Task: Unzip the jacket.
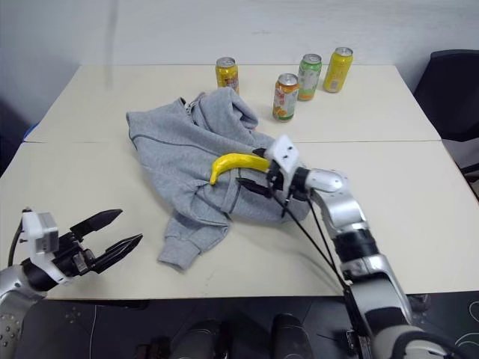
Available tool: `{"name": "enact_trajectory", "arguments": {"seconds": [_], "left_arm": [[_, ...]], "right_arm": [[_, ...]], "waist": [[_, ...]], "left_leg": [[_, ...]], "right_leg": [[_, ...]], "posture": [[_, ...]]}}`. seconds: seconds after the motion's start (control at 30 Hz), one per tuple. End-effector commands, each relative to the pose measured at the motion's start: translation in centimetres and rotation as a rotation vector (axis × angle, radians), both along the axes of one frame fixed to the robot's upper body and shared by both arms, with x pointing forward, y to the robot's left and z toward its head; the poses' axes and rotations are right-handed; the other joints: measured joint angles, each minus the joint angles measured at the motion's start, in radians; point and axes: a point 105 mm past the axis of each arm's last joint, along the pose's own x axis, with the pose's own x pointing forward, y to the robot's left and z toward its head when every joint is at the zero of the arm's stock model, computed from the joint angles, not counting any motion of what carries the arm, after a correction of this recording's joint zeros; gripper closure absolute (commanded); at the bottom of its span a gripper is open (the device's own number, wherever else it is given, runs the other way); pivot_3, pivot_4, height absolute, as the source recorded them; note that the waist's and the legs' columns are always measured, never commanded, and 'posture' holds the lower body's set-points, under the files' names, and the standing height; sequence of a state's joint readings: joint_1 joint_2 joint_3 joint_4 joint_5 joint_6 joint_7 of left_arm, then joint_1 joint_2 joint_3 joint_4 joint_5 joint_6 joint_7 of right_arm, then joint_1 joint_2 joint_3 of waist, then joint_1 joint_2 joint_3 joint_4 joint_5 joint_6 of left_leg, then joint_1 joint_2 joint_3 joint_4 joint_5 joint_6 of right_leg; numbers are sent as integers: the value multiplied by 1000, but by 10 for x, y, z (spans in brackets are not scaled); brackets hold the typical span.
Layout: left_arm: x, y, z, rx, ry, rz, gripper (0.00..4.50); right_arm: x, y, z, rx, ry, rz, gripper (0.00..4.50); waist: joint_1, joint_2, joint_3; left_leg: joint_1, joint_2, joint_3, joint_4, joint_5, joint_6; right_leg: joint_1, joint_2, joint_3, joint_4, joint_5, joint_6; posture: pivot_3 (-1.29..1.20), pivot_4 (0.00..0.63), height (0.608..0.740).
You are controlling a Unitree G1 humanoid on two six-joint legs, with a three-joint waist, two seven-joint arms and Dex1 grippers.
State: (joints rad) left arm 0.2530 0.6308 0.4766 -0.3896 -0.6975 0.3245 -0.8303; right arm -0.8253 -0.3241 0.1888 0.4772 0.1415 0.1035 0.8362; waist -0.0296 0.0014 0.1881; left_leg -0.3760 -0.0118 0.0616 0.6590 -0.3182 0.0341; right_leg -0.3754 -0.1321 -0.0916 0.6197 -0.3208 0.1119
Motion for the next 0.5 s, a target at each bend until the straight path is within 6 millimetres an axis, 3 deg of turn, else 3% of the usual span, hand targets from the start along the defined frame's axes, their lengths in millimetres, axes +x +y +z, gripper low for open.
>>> {"name": "enact_trajectory", "arguments": {"seconds": [0.03,0.33,0.37,0.5], "left_arm": [[-2,-7,4,20,-41,-3,0],[0,-15,-4,17,-42,17,0],[1,-16,-5,16,-43,14,0],[5,-19,-3,26,-53,-3,0]], "right_arm": [[10,0,2,-12,-26,-31,1216],[10,-38,5,24,-70,-124,4258],[8,-40,9,39,-90,-114,4478],[-5,-41,25,146,-97,-27,4478]], "waist": [[0,0,0],[2,0,0],[1,0,0],[0,0,0]], "left_leg": [[0,0,0,0,0,0],[0,0,0,1,0,0],[0,0,0,1,0,0],[0,0,1,1,0,0]], "right_leg": [[0,0,0,0,0,0],[0,0,0,0,0,0],[0,0,0,0,0,0],[0,1,-1,0,0,0]], "posture": [[0,150,740],[0,150,740],[0,150,740],[0,150,740]]}}
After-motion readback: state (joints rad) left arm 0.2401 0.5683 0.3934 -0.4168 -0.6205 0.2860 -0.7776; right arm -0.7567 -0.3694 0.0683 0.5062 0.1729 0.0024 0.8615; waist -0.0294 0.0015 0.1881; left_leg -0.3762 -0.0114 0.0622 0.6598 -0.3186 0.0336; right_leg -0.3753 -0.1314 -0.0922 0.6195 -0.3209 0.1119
